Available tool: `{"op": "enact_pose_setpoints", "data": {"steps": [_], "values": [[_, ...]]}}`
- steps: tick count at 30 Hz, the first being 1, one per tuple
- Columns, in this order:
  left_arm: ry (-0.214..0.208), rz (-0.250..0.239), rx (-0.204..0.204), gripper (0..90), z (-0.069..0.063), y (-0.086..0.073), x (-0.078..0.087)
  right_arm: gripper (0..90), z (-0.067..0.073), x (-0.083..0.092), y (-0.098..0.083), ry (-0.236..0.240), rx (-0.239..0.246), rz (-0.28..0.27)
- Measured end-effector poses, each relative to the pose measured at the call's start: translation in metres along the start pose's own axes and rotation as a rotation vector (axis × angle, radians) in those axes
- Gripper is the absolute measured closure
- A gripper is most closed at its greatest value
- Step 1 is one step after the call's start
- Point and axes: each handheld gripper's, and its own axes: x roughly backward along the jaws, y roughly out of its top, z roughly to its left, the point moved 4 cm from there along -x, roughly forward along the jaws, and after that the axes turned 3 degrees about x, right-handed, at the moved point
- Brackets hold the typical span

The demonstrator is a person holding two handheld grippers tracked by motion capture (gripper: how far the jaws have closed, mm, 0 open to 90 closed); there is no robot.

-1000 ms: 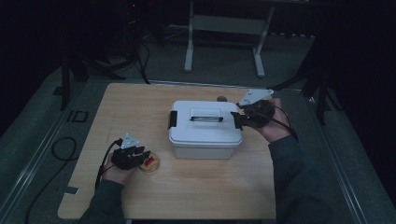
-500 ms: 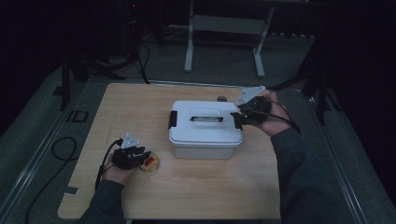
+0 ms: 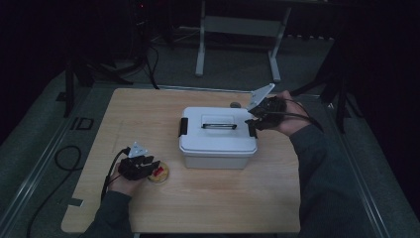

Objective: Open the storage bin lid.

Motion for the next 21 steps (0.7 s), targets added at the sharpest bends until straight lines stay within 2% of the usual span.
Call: {"op": "enact_pose_setpoints", "data": {"steps": [6,21], "values": [[-0.002,0.002,-0.001,64.4,0.000,0.000,0.000,60.5,-0.001,-0.001,0.005,0.039,0.037,0.018],[-0.005,0.008,-0.004,64.4,0.000,0.000,0.000,63.0,0.006,-0.007,0.022,0.068,0.120,0.034]]}}
